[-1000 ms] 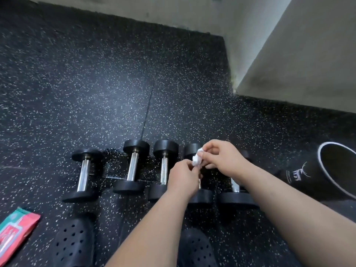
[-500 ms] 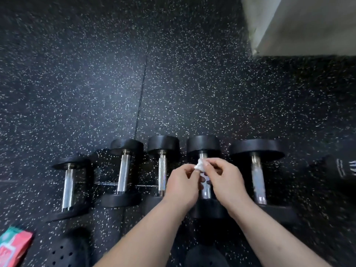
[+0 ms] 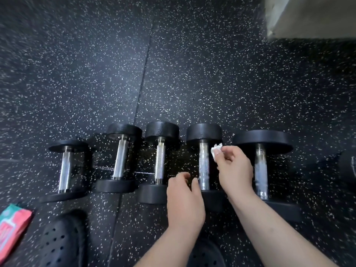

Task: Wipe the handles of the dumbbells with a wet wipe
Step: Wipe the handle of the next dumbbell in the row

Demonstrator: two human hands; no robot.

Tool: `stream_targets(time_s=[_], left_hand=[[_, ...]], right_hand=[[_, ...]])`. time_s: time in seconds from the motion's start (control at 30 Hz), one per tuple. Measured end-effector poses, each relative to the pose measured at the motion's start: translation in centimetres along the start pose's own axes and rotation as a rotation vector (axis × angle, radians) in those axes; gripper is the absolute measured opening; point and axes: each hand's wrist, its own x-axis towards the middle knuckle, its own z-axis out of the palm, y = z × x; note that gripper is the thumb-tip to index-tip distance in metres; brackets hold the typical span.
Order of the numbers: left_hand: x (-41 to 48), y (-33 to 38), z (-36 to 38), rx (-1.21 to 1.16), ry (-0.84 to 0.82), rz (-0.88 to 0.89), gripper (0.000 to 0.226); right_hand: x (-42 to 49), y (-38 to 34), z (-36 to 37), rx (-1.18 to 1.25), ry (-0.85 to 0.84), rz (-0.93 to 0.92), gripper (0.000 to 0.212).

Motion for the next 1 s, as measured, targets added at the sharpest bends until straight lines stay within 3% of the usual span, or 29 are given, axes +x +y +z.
stream_targets(time_s=[0.17, 0.27, 0.6, 0.7, 1.0], left_hand=[[0.0, 1.1, 1.8, -0.097, 0.018, -0.286, 0.042], [0.4, 2.3, 3.3, -0.127, 0.028, -0.418, 0.065], [-2.3, 0.6, 5.3, 0.081, -0.104, -0.376, 0.133], [-1.8, 0.5, 5.3, 0.119, -0.143, -0.411, 0.131], [-1.0, 1.1, 4.7, 0.325, -0.262, -0.438, 0.089]], right_hand=[[1.0, -0.3, 0.2, -0.05, 0.052, -0.023, 0.012], [1.7, -0.3, 0.2, -0.061, 0.034, -0.014, 0.01], [1.9, 0.1, 2.1, 0.009, 0.01, -0.037, 0.01], [2.3, 0.3, 2.5, -0.006, 0.016, -0.047, 0.008], [0.8, 0.4, 4.0, -0.231, 0.008, -0.154, 0.013]])
